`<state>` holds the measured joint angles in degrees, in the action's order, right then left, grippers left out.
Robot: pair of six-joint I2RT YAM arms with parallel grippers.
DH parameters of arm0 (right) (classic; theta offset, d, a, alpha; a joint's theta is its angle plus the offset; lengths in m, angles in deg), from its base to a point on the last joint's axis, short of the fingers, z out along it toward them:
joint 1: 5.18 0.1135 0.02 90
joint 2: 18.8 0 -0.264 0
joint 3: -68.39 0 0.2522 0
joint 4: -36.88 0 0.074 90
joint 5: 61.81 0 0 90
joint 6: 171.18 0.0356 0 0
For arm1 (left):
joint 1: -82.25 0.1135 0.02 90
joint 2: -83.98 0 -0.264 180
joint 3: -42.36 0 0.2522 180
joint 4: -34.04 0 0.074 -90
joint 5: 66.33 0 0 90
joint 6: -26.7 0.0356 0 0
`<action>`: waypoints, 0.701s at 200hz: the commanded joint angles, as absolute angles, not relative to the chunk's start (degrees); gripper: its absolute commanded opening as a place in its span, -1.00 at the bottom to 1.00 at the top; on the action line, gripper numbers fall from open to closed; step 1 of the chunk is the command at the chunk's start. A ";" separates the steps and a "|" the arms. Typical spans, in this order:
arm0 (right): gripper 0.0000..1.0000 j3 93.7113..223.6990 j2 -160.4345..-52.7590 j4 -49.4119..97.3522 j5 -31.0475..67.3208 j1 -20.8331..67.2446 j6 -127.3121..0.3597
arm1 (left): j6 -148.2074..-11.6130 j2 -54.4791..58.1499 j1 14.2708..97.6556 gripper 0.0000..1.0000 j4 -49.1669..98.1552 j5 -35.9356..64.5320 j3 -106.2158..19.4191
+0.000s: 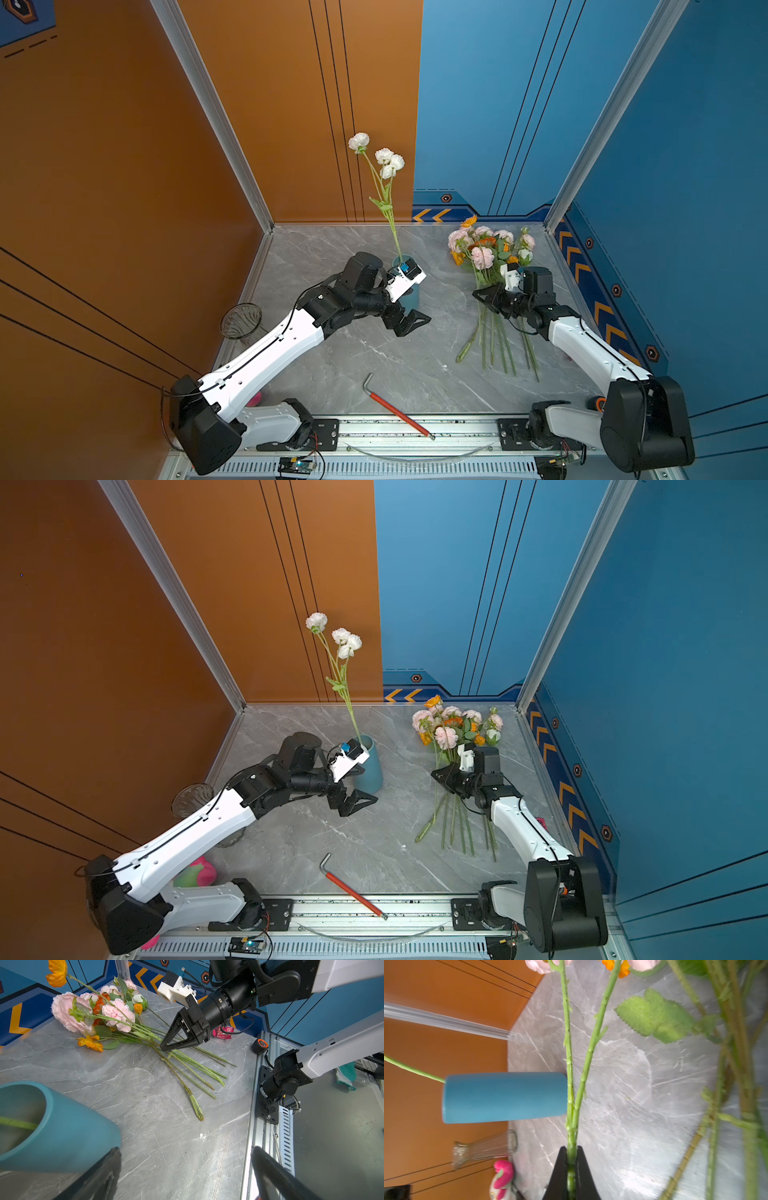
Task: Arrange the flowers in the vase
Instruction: 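Grasp a pink flower stem in the bunch with the right gripper, then lift the pink flower up out of the bunch with the right gripper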
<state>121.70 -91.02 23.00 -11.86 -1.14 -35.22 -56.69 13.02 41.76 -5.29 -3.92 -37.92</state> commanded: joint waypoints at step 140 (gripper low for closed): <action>-1.00 132.75 -116.95 104.42 -22.33 0.16 22.54 | -55.83 12.85 41.03 0.96 -6.90 -3.76 -39.21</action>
